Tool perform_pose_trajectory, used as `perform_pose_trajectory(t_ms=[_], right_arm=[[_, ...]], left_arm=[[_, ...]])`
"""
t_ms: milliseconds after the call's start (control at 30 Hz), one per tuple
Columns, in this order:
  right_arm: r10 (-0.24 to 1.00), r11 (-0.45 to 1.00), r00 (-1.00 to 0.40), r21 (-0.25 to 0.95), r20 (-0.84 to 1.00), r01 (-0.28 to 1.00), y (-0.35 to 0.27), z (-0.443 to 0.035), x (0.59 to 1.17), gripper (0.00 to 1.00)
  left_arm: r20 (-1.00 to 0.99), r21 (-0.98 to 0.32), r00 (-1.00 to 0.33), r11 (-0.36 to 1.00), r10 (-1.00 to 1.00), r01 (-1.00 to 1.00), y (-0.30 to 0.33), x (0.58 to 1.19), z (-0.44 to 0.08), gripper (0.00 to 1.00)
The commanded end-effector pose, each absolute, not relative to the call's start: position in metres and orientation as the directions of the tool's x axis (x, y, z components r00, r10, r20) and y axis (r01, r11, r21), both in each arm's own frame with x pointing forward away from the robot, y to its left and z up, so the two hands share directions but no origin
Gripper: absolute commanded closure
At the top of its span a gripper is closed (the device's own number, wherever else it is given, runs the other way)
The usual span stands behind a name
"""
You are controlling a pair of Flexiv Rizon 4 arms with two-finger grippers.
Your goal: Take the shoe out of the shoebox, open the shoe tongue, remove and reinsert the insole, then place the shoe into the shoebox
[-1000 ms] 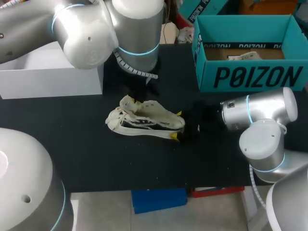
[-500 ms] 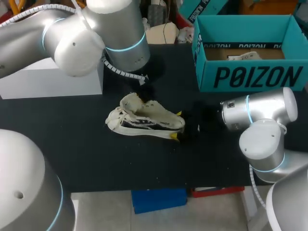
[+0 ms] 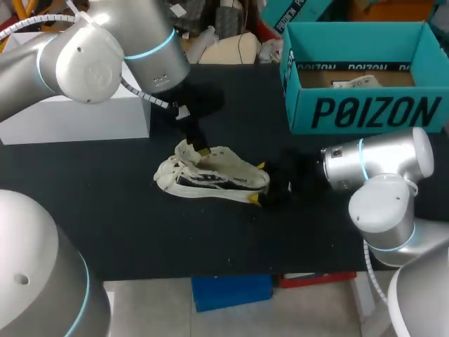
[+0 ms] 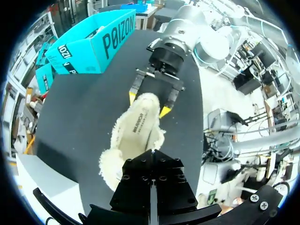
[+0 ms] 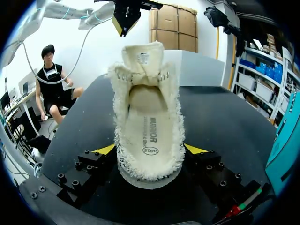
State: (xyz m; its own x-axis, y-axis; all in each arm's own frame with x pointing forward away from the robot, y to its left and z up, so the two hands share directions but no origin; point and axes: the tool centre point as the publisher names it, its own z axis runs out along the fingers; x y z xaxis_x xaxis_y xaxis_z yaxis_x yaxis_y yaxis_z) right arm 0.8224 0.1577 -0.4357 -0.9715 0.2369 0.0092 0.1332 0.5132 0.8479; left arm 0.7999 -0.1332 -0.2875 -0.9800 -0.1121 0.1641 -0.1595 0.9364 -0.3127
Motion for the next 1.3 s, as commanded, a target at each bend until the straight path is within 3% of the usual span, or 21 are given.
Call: perform_pose_trajectory(t_ms=[33,300,633,933,1300], right_arm=[[0.239,0.515,-0.971,0.847,0.009,0.135,0.158,-0.437,0.822,1.0],[0.239,0.515,-0.971,0.847,0.009,0.135,0.158,-0.437,0.822,1.0],[0.239,0.515,-0.971,0.847,0.009,0.135,0.158,-0.437,0.822,1.0],[0.239,0.515,-0.971,0.847,0.009,0.135,0.158,-0.437,0.822,1.0],[0.239,0.515,-0.971,0.847,0.009,0.135,0.158,-0.437,0.822,1.0]], left_arm=[[0.309,-0.235,-0.919,0.956,0.244,0.175,-0.136,0.812,-0.282,1.0],[0.35,-0.223,-0.875,0.937,0.336,0.27,-0.139,0.817,-0.286,1.0],[0.344,-0.217,-0.879,0.939,0.33,0.267,-0.14,0.817,-0.287,1.0],[0.341,-0.274,-0.911,0.951,0.233,0.141,-0.148,0.837,-0.312,1.0],[0.322,-0.233,-0.917,0.958,0.236,0.164,-0.159,0.847,-0.337,1.0]])
